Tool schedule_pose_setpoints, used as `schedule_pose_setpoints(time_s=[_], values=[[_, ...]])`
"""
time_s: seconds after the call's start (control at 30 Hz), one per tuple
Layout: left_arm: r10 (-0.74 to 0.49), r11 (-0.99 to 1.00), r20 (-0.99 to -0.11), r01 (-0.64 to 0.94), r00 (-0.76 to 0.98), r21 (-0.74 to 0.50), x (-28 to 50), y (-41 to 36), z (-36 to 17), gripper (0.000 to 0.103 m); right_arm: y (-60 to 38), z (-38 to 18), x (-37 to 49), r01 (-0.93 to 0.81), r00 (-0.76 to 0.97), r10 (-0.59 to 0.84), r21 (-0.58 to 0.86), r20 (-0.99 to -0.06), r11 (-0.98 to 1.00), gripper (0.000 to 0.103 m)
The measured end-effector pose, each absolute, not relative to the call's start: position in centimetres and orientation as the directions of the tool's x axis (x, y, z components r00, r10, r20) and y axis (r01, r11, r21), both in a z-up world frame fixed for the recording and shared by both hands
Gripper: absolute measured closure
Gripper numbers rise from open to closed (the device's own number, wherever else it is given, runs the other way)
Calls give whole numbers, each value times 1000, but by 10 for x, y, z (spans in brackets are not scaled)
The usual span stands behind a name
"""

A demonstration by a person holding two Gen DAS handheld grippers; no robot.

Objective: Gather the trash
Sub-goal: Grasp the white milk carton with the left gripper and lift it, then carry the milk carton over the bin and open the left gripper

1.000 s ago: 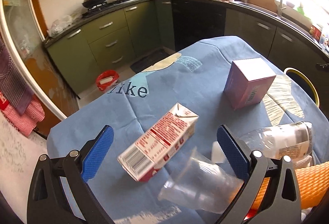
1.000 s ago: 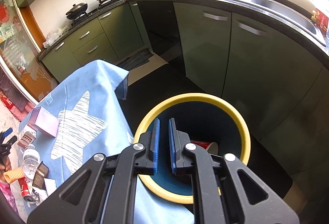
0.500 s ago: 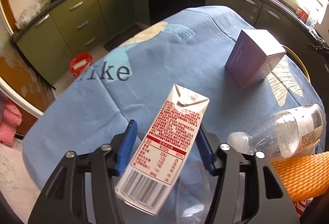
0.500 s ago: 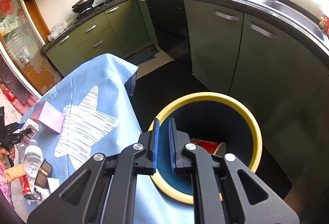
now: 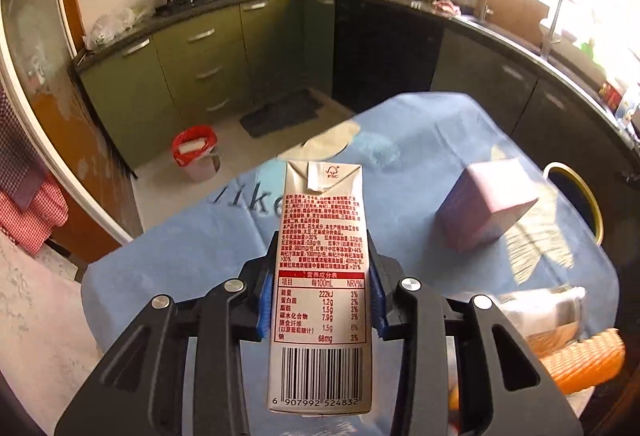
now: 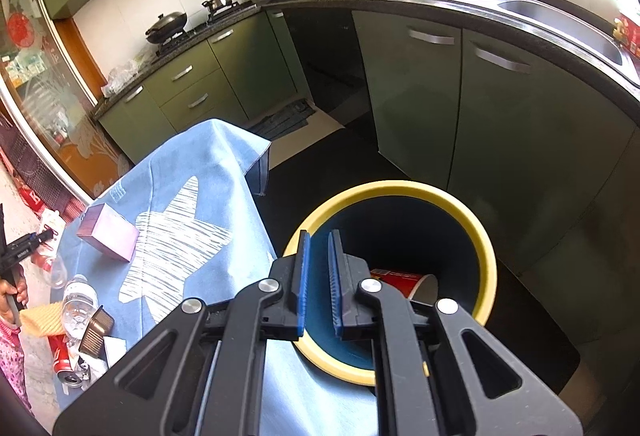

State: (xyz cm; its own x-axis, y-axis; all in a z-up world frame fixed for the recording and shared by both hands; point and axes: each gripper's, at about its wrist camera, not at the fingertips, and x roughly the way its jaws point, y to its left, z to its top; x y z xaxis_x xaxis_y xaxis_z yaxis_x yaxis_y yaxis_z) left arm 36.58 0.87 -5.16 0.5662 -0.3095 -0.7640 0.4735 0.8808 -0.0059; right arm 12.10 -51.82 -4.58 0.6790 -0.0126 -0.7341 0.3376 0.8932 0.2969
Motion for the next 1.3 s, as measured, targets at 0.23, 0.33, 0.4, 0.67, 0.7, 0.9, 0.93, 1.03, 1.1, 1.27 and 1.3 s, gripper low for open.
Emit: schedule_pose_setpoints(time_s=[0.23, 0.33, 0.4, 0.67, 0.7, 0.9, 0.93, 1.03, 1.1, 1.27, 1.3], values=[[-302, 882, -750, 472, 588, 15, 356, -11, -36, 66, -532, -41, 93, 347, 700, -23, 312, -714, 884, 94], [-301, 886, -741, 464, 600, 16, 352, -17, -31, 67, -538, -41, 85, 354, 705, -30, 315, -709, 881, 94], [-308, 882, -734, 472, 605, 18, 348, -22, -26, 66, -541, -41, 80, 355, 710, -29, 322, -704, 878, 94], [-290, 862, -693, 494, 660, 110, 322, -52, -7, 66, -539, -49, 82, 344, 705, -9, 331, -709, 879, 94], [-292, 861, -686, 496, 666, 115, 319, -55, -4, 66, -541, -49, 84, 341, 704, -5, 332, -710, 879, 94], [-297, 857, -633, 492, 715, 153, 306, -69, 14, 67, -540, -49, 88, 329, 705, 2, 329, -710, 885, 94], [-301, 856, -627, 493, 718, 154, 304, -72, 17, 67, -539, -49, 87, 329, 706, 1, 328, -709, 886, 94], [-319, 853, -620, 502, 717, 140, 302, -77, 24, 67, -539, -49, 87, 328, 706, 1, 328, -708, 886, 94], [-334, 850, -619, 511, 711, 129, 300, -82, 28, 67, -539, -49, 87, 327, 707, 1, 327, -708, 887, 94], [-370, 827, -624, 550, 688, 115, 283, -102, 32, 67, -537, -49, 79, 320, 712, 2, 327, -702, 889, 94], [-382, 821, -627, 561, 679, 107, 279, -107, 33, 67, -537, -49, 78, 319, 713, 2, 327, -701, 889, 94]])
